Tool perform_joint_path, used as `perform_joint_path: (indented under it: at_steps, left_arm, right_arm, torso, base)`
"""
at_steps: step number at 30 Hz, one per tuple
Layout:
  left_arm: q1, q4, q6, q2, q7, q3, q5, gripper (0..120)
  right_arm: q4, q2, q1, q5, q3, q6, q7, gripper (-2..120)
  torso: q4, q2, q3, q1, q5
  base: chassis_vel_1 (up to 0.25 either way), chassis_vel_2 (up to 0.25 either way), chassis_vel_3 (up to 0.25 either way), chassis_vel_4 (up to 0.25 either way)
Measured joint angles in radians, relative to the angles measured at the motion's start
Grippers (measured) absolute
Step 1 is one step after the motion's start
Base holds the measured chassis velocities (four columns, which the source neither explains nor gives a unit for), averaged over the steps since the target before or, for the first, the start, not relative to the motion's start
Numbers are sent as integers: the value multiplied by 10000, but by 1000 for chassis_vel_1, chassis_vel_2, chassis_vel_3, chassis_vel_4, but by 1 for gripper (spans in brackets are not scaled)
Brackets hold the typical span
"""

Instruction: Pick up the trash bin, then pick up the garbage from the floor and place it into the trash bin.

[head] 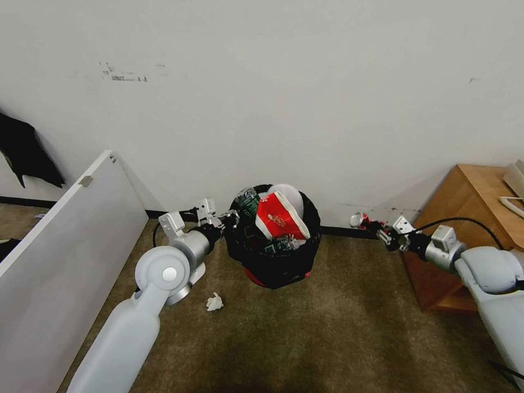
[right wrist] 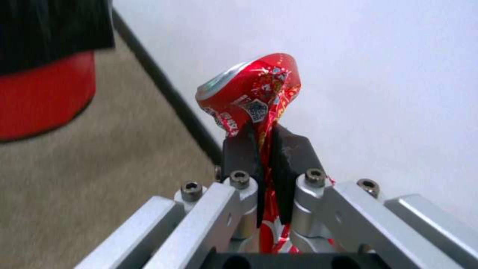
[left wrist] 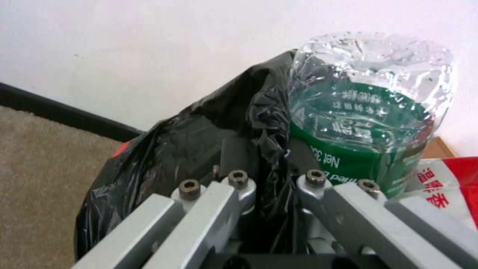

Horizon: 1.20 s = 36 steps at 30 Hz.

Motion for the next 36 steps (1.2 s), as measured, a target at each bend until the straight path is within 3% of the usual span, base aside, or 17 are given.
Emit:
perform_joint_path:
  at_steps: [13,24,27,30,36]
  left_arm:
    - [68,-37,23,2,-95,-5,-33,4]
    - [74,-64,43,-23,-107,109,-62,4]
    - [83,-75,53,4,-112,149,-70,4]
    - [63,-76,61,-12,-124,260,-82,4]
    - [32,-76,72,-41,-132,337,-115,4]
  right_arm:
    - [1209,-158,-42,919,718,-59,-11,4]
    - [2002,-104,31,2281,423,397,171,4]
    - [2109,-106,23,2654,303,686,160,4]
    - [2163,-106,26,3326,21,1595,-107,4]
    - [2399,-58,16,3905,-369,1946,-371,4]
  torso:
    - [-2,0,0,0,0]
    - [0,0,0,0,1]
    - [-1,0,0,0,1]
    - [-1,0,0,0,1]
    - [-1,0,0,0,0]
  base:
    - [0,0,0,0]
    - [0,0,0,0]
    - [0,0,0,0]
    - [0,0,0,0]
    - [0,0,0,0]
